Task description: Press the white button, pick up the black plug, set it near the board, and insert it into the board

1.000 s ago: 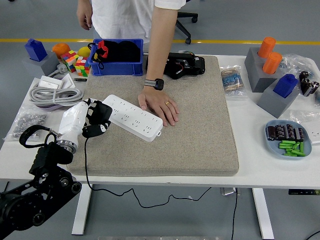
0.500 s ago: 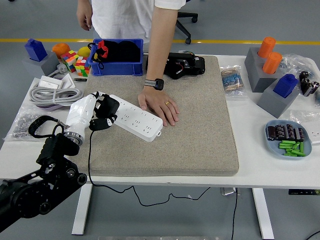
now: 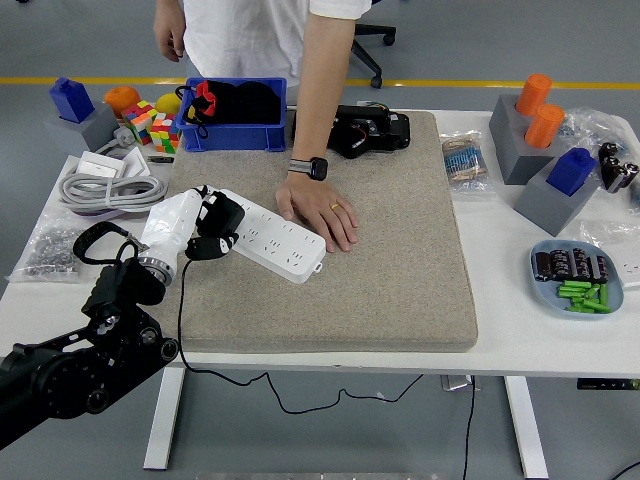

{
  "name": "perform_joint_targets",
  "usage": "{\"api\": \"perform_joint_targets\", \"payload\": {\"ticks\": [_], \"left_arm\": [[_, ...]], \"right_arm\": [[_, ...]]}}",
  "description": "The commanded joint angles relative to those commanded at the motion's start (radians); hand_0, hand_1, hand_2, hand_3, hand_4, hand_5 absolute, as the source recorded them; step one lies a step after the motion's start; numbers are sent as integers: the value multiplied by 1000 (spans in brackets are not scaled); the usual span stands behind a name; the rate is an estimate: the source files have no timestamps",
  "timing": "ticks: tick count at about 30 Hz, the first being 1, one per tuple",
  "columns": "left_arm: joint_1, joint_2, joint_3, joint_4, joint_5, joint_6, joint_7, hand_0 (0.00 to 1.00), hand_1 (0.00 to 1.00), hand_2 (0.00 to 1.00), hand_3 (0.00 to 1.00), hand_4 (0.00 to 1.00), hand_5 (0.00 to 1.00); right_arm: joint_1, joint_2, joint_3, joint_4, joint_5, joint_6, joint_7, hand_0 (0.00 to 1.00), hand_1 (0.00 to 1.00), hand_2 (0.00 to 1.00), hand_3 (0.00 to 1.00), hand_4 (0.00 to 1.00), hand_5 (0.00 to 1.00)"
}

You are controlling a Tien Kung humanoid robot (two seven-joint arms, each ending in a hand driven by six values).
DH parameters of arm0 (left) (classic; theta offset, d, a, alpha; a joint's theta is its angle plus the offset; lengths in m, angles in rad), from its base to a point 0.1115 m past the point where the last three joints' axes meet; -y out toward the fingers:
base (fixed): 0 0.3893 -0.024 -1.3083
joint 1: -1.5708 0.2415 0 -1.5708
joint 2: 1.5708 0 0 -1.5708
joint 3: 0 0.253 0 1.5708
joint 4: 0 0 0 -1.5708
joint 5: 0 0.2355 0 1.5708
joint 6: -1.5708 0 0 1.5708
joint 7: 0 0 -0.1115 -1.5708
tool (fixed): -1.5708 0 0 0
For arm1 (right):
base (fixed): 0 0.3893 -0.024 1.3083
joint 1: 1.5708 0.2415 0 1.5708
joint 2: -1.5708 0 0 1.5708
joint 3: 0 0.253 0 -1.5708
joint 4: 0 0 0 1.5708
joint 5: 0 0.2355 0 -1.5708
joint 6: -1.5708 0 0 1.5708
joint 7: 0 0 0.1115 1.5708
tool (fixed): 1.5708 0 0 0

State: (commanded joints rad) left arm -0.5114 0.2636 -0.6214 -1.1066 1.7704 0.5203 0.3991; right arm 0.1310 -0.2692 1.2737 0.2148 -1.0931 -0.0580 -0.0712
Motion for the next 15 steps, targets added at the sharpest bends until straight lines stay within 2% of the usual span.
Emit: {"api": "perform_joint_targets", "payload": {"ticks": [15], "left_arm": [[-11, -10, 12, 28, -6, -2, 0, 318, 324, 385, 561, 576, 2]], "right_arm": [[-1, 1, 3, 2, 0, 0, 0, 614, 580, 576, 581, 651, 394]]}}
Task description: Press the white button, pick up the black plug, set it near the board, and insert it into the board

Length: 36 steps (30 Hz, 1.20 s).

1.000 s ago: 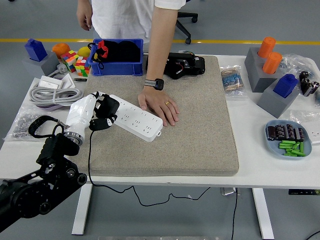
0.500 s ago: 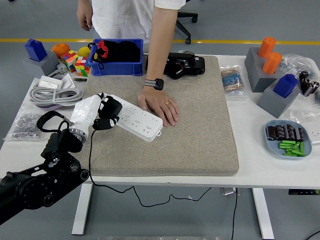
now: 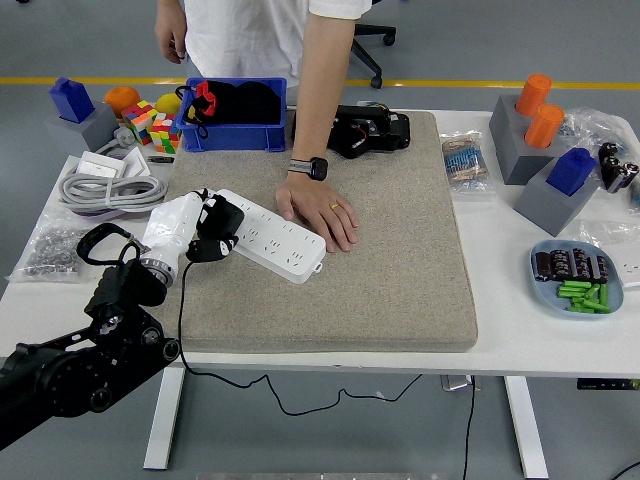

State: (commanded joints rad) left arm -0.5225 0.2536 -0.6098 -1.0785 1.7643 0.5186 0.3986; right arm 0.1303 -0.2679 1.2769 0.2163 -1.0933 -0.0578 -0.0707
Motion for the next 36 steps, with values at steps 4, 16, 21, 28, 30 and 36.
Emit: {"api": "perform_joint_targets", "payload": {"ticks": [4, 16, 21, 28, 30, 36], "left_arm": [[-3, -3, 1, 9, 2, -1, 0, 318, 324, 385, 561, 576, 2], [-10, 6, -2, 12, 9, -7, 5, 304, 323, 385, 561, 578, 2], [-9, 11, -1, 10, 5, -11, 6, 299, 324, 385, 561, 581, 2], [-6, 8, 7, 5, 0, -14, 6, 296, 324, 384, 562, 585, 2], [-6, 8, 8, 4, -3, -15, 5, 293, 324, 384, 562, 585, 2], [-5, 6, 9, 3, -9, -17, 9, 293, 324, 384, 562, 585, 2]], "right_arm": [[-1, 0, 0, 0, 0, 0, 0, 614, 580, 576, 581, 651, 394], [-3, 0, 4, -1, -2, 0, 0, 613, 579, 576, 580, 649, 392], [-2, 0, 7, 0, -2, 0, 0, 612, 579, 576, 580, 648, 390], [-3, 0, 8, 1, -2, 0, 0, 613, 579, 576, 580, 648, 390], [-2, 1, 7, 1, -1, 0, 0, 613, 578, 576, 581, 648, 389], [-4, 1, 8, 1, -2, 0, 0, 613, 578, 576, 581, 648, 389]]}}
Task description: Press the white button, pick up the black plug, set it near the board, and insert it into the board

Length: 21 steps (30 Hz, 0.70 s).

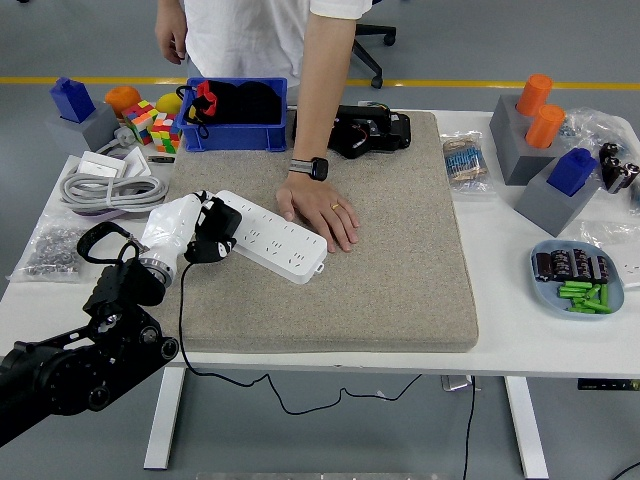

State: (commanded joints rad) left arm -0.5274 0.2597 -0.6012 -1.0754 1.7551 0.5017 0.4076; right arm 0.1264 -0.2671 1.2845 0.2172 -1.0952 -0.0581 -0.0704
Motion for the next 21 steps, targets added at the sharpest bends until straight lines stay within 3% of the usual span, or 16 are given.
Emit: {"api": "perform_joint_targets", "payload": {"ticks": [6, 7, 12, 13, 18, 19, 21], "left_arm": [[-1, 0, -5, 7, -5, -15, 11, 292, 324, 384, 562, 587, 2], [-2, 0, -6, 9, -7, -19, 13, 331, 404, 428, 573, 640, 2], [-1, 0, -9, 14, -18, -34, 14, 331, 404, 428, 573, 640, 2], [-1, -1, -10, 15, -17, -38, 14, 569, 623, 559, 674, 951, 54], [-1, 0, -12, 15, -22, -43, 0, 569, 623, 559, 674, 951, 54], [-1, 0, -13, 14, -23, -43, -4, 775, 779, 682, 766, 998, 199], [0, 0, -13, 14, -22, -44, -7, 775, 779, 682, 766, 998, 199]], "right_arm": [[0, -1, 1, 0, 0, 0, 0, 613, 579, 576, 581, 647, 388], [1, -1, 2, 0, -1, 0, 0, 614, 578, 576, 581, 647, 388], [1, 0, 3, 0, -1, 0, 0, 614, 578, 576, 581, 647, 388], [1, 0, 3, 0, 0, 0, 0, 613, 579, 576, 581, 647, 387], [1, 1, 3, 1, -1, 0, 0, 613, 579, 576, 581, 647, 387], [1, 1, 3, 1, -1, 0, 0, 612, 578, 576, 581, 648, 387], [1, 1, 3, 1, -1, 0, 0, 612, 578, 576, 581, 648, 387]]}}
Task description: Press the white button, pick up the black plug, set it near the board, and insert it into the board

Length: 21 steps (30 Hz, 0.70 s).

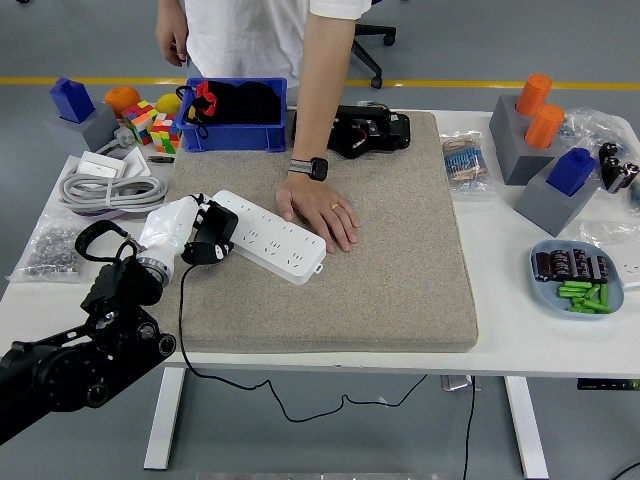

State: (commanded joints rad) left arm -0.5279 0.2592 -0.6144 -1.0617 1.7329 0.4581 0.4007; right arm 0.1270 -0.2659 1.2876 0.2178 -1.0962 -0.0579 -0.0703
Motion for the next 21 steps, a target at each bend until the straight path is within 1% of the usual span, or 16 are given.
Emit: {"api": "perform_joint_targets", "payload": {"ticks": [2, 3, 9, 10, 15, 16, 21], "left_arm": [[1, 0, -1, -1, -1, 4, -8, 775, 779, 682, 766, 998, 199], [2, -1, -1, -2, -1, 5, -10, 933, 955, 911, 900, 998, 424], [2, -2, -4, -3, -19, 13, -34, 933, 955, 911, 900, 998, 424], [2, -2, -4, -3, -22, 14, -36, 986, 998, 975, 965, 998, 537], [3, -1, -6, -2, -37, 20, -54, 986, 998, 975, 965, 998, 537], [3, -1, -7, -2, -39, 21, -59, 998, 998, 998, 996, 998, 591], [7, -2, -17, -6, -45, 23, -76, 998, 998, 998, 996, 998, 591]], "right_arm": [[-1, 0, 0, 0, 0, 0, 0, 612, 578, 576, 581, 648, 387], [-1, 0, 0, 0, 0, 0, 0, 613, 578, 576, 581, 647, 387], [0, 1, 0, 0, 0, 0, 0, 613, 578, 576, 581, 647, 387], [0, 1, -1, 0, 1, 0, 0, 612, 577, 576, 581, 647, 386], [0, 1, 2, 0, 1, 0, 1, 612, 577, 576, 581, 647, 386], [0, 1, 2, 0, 0, 0, 1, 612, 578, 576, 581, 647, 386], [0, 1, 2, 0, 0, 1, 1, 612, 578, 576, 581, 647, 386]]}}
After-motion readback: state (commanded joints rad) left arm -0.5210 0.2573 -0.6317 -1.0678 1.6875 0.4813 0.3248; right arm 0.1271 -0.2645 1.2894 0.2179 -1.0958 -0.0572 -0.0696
